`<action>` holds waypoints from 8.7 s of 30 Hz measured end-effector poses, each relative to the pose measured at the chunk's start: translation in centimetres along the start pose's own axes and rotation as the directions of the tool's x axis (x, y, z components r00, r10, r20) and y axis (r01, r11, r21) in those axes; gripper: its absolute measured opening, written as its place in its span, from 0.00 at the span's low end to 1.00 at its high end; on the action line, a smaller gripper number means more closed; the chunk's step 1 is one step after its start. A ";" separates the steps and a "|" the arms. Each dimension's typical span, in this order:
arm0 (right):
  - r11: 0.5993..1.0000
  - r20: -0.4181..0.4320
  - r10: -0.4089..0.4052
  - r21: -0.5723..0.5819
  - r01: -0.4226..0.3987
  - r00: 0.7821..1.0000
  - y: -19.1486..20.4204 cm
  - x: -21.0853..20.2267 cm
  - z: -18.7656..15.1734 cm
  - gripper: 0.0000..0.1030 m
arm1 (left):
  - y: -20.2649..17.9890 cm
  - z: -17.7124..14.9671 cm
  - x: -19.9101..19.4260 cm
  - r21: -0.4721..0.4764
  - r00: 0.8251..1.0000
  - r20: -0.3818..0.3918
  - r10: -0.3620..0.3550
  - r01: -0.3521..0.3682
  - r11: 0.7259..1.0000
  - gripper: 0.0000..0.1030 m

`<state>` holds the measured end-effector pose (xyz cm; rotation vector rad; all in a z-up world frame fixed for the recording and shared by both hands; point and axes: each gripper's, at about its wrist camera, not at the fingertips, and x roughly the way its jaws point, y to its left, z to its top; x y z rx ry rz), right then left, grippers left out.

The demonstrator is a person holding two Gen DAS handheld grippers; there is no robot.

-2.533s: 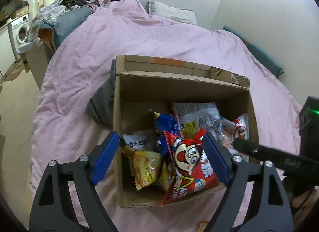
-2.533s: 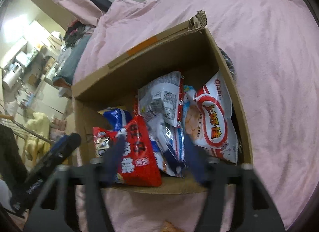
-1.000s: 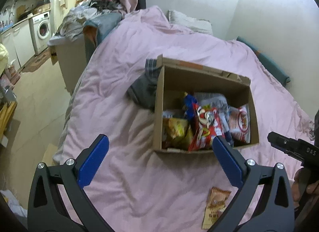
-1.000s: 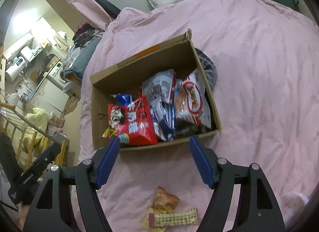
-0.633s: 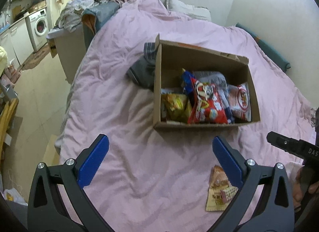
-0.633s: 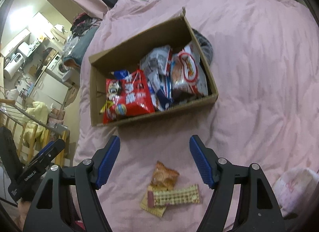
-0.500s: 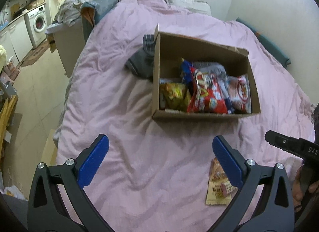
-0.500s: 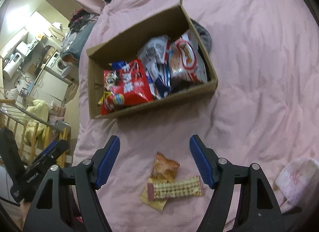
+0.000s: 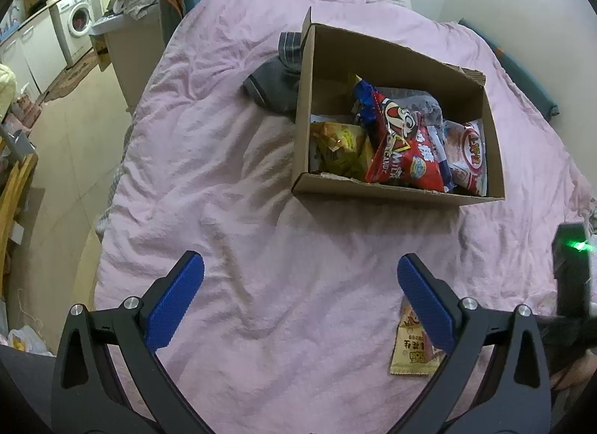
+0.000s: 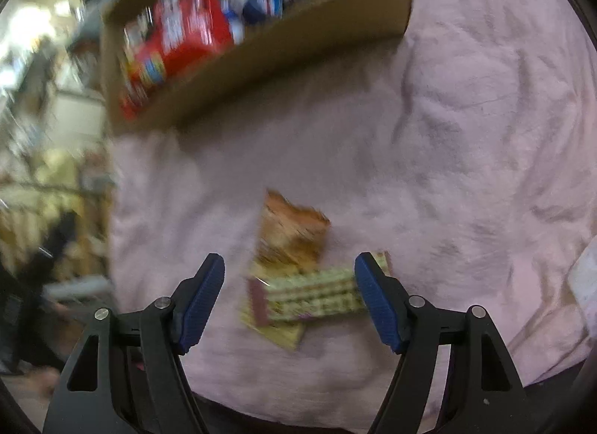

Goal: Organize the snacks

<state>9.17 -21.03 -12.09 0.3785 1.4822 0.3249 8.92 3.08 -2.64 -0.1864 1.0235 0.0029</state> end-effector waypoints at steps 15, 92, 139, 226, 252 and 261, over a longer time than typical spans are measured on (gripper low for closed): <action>0.957 -0.040 -0.224 -0.197 0.212 0.974 1.4 3.4 -1.3 0.64 | -0.2 -0.5 0.7 -0.013 0.998 -0.047 -0.030 0.029 0.999 0.99; 0.983 0.470 0.123 -0.181 -0.041 0.874 2.8 -10.6 7.2 0.27 | -5.7 8.8 0.6 0.077 0.996 0.066 0.060 -0.065 0.995 0.28; 0.982 0.501 0.151 -0.175 -0.071 0.852 3.6 -8.8 15.4 0.55 | -8.0 16.3 6.2 0.125 0.983 0.158 0.088 -0.108 0.986 0.86; 0.939 0.716 -0.100 -0.162 0.304 0.691 7.5 -10.3 -2.7 1.00 | -0.8 -0.4 -5.3 0.048 0.963 0.266 0.028 -0.042 0.998 1.00; 0.944 0.718 -0.089 -0.160 0.288 0.691 7.2 -10.5 -2.6 1.00 | -0.7 -0.6 -4.9 0.037 0.966 0.254 0.044 -0.056 0.998 1.00; 0.944 0.720 -0.089 -0.159 0.289 0.688 7.2 -10.6 -2.7 1.00 | -0.4 -0.6 -4.7 0.029 0.968 0.248 0.051 -0.060 0.998 1.00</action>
